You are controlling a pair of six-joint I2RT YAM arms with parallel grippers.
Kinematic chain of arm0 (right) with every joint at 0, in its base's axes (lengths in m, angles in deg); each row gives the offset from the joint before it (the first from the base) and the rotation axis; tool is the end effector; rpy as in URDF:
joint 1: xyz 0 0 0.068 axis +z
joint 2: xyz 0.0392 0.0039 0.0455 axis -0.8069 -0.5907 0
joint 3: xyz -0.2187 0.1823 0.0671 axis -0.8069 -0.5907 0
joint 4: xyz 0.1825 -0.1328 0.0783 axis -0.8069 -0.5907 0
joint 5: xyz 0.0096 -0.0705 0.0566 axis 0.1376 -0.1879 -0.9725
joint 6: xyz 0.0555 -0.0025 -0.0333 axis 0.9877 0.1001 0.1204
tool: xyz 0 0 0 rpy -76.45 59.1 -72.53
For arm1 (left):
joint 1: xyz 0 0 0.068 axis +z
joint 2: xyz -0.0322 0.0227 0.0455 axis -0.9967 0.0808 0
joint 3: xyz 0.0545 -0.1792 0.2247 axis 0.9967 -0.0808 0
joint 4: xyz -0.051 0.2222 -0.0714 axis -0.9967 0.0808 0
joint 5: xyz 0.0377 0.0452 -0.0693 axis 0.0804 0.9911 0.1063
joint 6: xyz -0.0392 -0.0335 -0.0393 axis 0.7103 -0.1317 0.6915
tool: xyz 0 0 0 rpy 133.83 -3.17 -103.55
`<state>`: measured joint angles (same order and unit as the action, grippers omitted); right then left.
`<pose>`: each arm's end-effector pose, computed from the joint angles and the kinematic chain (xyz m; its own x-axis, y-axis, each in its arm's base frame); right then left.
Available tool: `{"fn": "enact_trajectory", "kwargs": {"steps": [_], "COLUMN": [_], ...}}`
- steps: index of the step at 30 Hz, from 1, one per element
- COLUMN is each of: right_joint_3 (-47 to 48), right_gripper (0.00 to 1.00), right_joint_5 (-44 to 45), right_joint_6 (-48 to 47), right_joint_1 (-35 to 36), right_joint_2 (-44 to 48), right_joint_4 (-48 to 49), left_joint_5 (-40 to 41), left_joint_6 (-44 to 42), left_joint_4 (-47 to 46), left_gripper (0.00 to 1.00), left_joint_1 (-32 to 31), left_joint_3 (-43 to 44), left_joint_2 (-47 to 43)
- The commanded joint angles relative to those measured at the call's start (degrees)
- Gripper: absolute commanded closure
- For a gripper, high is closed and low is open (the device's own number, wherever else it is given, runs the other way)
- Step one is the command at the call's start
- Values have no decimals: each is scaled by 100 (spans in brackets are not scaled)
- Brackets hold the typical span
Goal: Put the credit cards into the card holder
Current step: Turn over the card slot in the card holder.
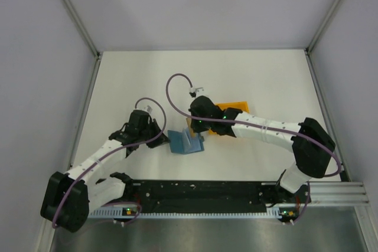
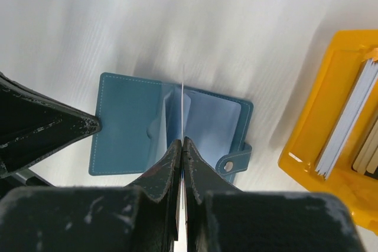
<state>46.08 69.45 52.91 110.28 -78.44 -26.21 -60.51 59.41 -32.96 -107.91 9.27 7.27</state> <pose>0.1960 0.2794 0.2611 -0.7448 -0.1212 -0.6562 -0.3976 0.8704 0.2905 0.1578 -0.0793 0.2019 -0.8591 -0.4042 -0.3140 -0.1455 0.7811 -0.6073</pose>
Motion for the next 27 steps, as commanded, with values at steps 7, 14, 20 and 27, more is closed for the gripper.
{"fn": "enact_trajectory", "kwargs": {"steps": [7,14,20,27], "right_joint_3": [218,-151,-538,-907], "right_gripper": [100,100,100,100], "right_joint_5": [324,-177,-1038,-1417], "right_joint_6": [-144,50,454,718], "right_joint_1": [20,-261,-490,-665], "right_joint_2": [385,411,324,157], "right_joint_4": [-180,48,637,1068], "left_joint_5": [444,790,753,771], "left_joint_6": [-25,-148,-121,-139], "left_joint_4": [344,576,373,259], "left_gripper": [100,100,100,100], "left_joint_1": [-22,-22,-22,-31], "left_joint_3": [29,-93,-243,-349], "left_joint_2": [-95,-112,89,125]}}
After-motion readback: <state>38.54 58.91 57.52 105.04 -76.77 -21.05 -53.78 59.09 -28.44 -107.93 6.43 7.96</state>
